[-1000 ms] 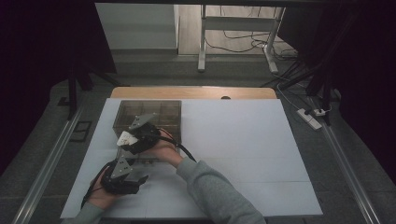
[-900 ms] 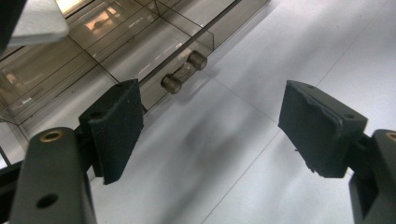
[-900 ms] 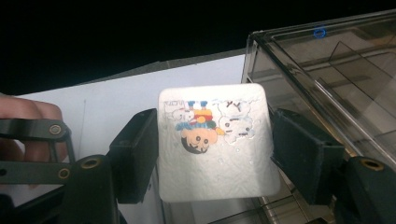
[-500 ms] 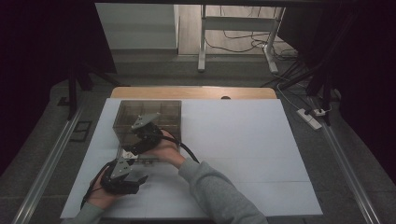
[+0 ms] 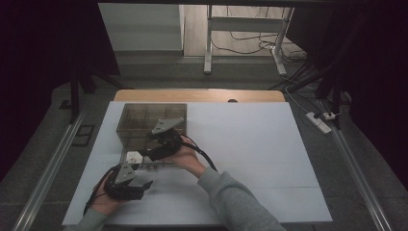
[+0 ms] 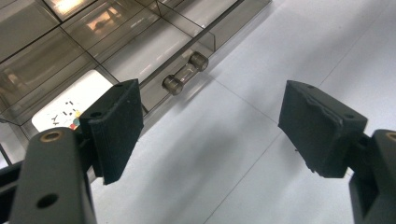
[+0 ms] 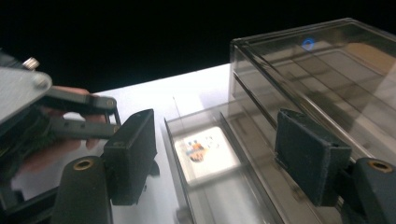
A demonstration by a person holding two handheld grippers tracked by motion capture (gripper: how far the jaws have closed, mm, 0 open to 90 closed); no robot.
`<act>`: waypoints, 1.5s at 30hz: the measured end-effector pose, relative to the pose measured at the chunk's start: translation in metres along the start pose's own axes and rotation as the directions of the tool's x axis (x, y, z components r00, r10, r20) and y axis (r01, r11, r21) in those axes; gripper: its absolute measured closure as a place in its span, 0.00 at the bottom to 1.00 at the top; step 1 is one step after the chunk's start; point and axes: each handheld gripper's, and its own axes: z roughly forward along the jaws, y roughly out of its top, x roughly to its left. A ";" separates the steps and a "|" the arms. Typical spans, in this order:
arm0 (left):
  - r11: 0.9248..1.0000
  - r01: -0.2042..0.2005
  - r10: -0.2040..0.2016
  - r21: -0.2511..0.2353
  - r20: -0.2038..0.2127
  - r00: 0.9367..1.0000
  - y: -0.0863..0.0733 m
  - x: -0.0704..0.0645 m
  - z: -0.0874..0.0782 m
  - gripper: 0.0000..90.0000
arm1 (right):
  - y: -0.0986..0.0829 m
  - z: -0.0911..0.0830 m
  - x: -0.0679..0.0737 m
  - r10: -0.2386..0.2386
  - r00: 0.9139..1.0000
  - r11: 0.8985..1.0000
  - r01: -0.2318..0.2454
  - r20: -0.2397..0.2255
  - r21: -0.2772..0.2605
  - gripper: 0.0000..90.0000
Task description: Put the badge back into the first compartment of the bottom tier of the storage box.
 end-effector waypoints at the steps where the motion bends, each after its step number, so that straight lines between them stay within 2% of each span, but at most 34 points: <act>1: 1.000 0.001 -0.001 0.000 0.000 1.000 0.000 0.000 0.000 0.24 | -0.001 -0.004 -0.001 0.003 1.000 1.000 -0.003 0.006 -0.004 0.33; 12: 1.000 0.025 -0.025 -0.002 -0.017 1.000 -0.002 0.005 -0.004 0.25 | -0.019 -0.042 -0.008 0.019 0.998 1.000 -0.017 0.056 -0.023 0.33; 29: 1.000 0.022 -0.022 0.004 -0.017 1.000 -0.001 0.004 -0.003 0.25 | -0.041 -0.080 -0.012 0.018 0.993 1.000 -0.016 0.117 -0.016 0.33; 34: 1.000 0.022 -0.022 0.007 -0.018 1.000 0.000 0.003 -0.002 0.25 | -0.050 -0.090 -0.014 0.028 0.990 1.000 -0.026 0.135 -0.016 0.33; 38: 0.999 0.033 -0.033 -0.005 -0.004 0.999 0.001 0.002 -0.002 0.25 | -0.060 -0.100 -0.015 0.039 0.988 0.999 -0.038 0.152 -0.010 0.33; 45: 1.000 0.030 -0.030 -0.001 -0.004 1.000 0.001 0.002 -0.001 0.25 | -0.079 -0.124 -0.017 0.052 0.979 0.999 -0.053 0.195 -0.001 0.34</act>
